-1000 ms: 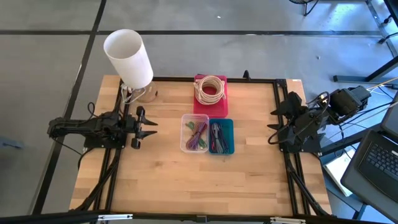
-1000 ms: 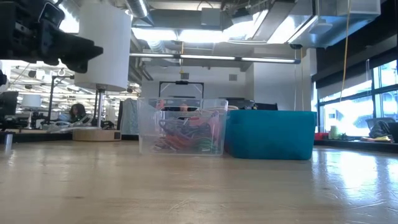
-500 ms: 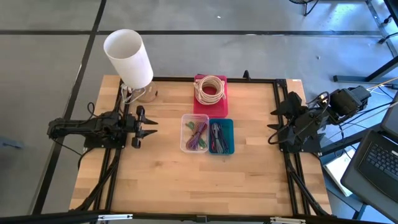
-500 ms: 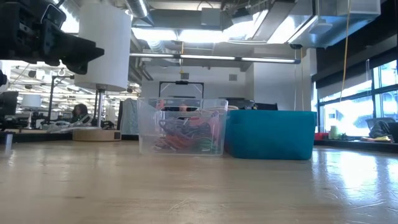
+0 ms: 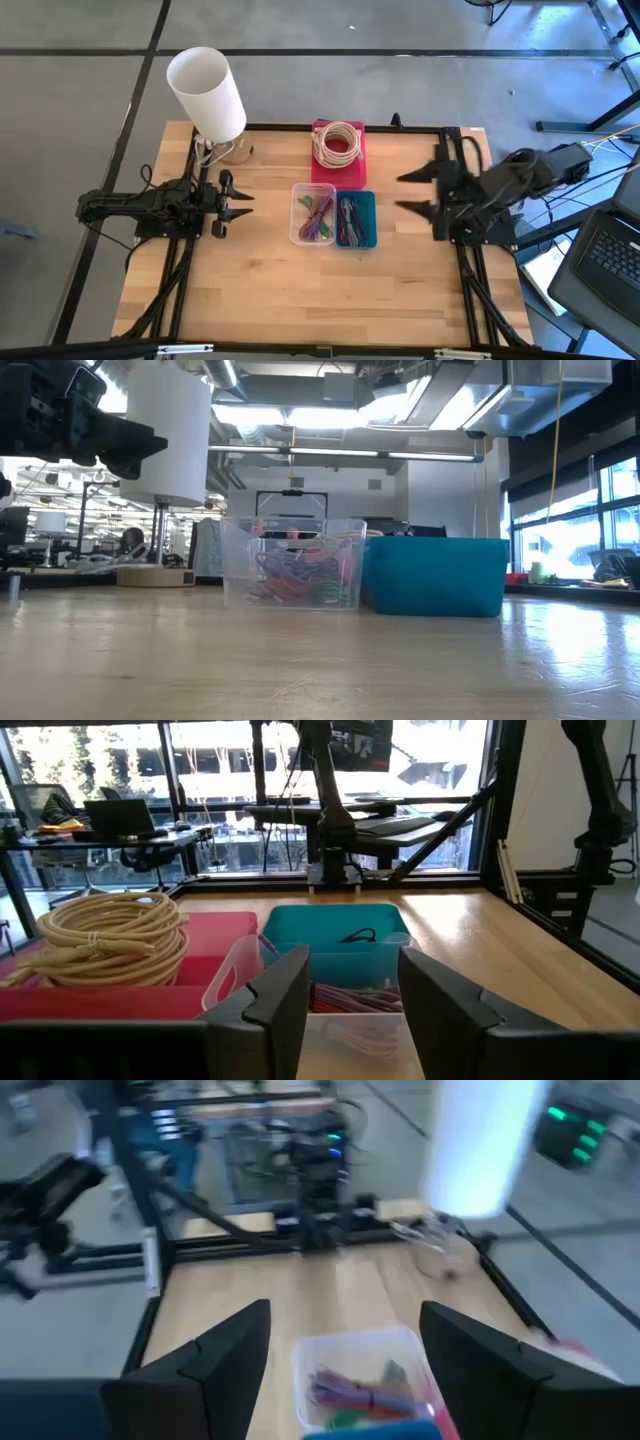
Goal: Pick & Place USB Port
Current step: Return to Home Position
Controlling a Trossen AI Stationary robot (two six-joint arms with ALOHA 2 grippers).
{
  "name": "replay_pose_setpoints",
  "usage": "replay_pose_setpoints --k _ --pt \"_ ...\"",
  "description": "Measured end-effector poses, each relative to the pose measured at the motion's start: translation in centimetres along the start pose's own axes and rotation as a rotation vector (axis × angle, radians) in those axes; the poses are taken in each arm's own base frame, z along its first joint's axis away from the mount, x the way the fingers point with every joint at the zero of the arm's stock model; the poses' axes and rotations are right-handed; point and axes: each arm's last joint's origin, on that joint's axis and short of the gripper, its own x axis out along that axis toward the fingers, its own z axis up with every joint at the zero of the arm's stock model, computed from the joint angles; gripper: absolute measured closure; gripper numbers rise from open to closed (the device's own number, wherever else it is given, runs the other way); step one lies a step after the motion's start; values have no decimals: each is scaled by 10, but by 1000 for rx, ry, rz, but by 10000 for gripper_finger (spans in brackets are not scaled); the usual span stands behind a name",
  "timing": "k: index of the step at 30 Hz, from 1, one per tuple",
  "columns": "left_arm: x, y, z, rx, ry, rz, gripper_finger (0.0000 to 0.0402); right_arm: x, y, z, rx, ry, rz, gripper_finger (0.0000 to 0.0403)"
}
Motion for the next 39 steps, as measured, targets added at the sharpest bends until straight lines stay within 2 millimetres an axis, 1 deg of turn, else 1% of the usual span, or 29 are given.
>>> replay_pose_setpoints --k 4,6,10,12,14,16,19,22,24,26,29,31,34,37,39 --pt "0 0 0 0 -1 0 254 23 -5 10 -64 -35 105 143" --pt "0 0 0 0 -1 0 254 38 -9 8 -59 -12 137 143" --pt "0 0 0 0 -1 0 254 76 -14 -1 32 11 261 143" --pt "0 0 0 0 -1 0 254 89 -12 -1 57 -44 359 143" --pt "0 0 0 0 -1 0 254 98 -11 5 74 -117 463 143" --pt "0 0 0 0 -1 0 254 98 -10 17 96 -220 594 143" --pt "0 0 0 0 -1 1 254 88 -13 37 101 -388 854 143" --pt "0 0 0 0 -1 1 254 77 -24 52 28 -538 1089 143" --pt "0 0 0 0 -1 1 254 70 -36 55 -24 -617 1208 143" --pt "0 0 0 0 -1 0 254 70 -52 48 -53 -638 1272 143" --pt "0 0 0 0 -1 1 254 81 -74 22 24 -545 1276 143" --pt "0 0 0 0 -1 1 254 85 -87 4 102 -511 1219 143" --pt "0 0 0 0 -1 1 254 86 -102 -21 167 -523 1112 143" --pt "0 0 0 0 -1 0 254 92 -107 -55 186 -535 1004 143" --pt "0 0 0 0 -1 0 254 93 -109 -76 178 -562 915 143"
